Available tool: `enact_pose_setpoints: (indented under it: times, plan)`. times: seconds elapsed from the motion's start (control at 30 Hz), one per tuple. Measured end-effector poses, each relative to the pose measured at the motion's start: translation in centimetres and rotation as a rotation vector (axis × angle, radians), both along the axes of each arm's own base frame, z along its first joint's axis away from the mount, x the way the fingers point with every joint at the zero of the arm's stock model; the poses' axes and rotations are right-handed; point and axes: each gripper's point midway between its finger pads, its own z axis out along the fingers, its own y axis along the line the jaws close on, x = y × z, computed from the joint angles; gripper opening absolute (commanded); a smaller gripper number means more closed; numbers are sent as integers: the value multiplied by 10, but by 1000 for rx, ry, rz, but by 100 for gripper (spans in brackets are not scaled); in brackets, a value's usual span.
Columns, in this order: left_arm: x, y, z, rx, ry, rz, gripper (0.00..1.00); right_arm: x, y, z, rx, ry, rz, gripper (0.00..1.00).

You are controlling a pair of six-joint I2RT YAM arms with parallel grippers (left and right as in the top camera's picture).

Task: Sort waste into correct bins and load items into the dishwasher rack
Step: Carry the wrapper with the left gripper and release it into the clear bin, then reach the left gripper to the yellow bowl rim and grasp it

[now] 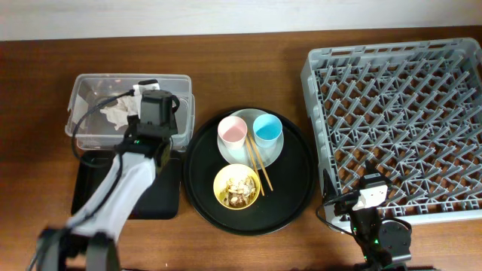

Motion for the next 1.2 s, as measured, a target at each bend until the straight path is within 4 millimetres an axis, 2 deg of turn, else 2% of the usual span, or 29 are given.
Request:
enact_pose_setpoints:
  times: [0.03, 0.07, 0.13, 0.23, 0.33, 0.4, 0.53, 0.6, 0.67, 0.77, 0.9, 1.03, 1.2]
  plan:
    - [0, 1, -3, 0, 7, 3, 60, 0, 0, 0, 0, 0, 0, 99]
    - [3, 5, -20, 2, 35, 15, 62, 0, 0, 0, 0, 0, 0, 99]
    - [6, 7, -24, 3, 38, 17, 63, 0, 0, 0, 0, 0, 0, 99]
    - [11, 5, -17, 1, 9, 4, 66, 0, 0, 0, 0, 0, 0, 99]
    - [5, 1, -7, -9, 21, -23, 66, 0, 0, 0, 0, 0, 0, 99]
    - [-3, -7, 13, -43, 9, -65, 66, 0, 0, 0, 0, 0, 0, 99]
    - [-32, -42, 64, -159, -40, -198, 56, 0, 0, 0, 0, 0, 0, 99]
    - [-60, -65, 81, -243, -24, -281, 46, 0, 0, 0, 0, 0, 0, 99]
    - [-96, -87, 87, -324, 39, -361, 40, 0, 0, 0, 0, 0, 0, 99]
    - [-142, -114, 81, -389, 159, -455, 39, 0, 0, 0, 1, 0, 0, 99]
    - [-184, -137, 60, -412, 333, -525, 36, 0, 0, 0, 0, 0, 0, 99]
    - [-202, -165, 50, -423, 389, -592, 34, 0, 0, 0, 0, 0, 0, 99]
    - [-205, -186, 19, -387, 447, -581, 31, 0, 0, 0, 0, 0, 0, 99]
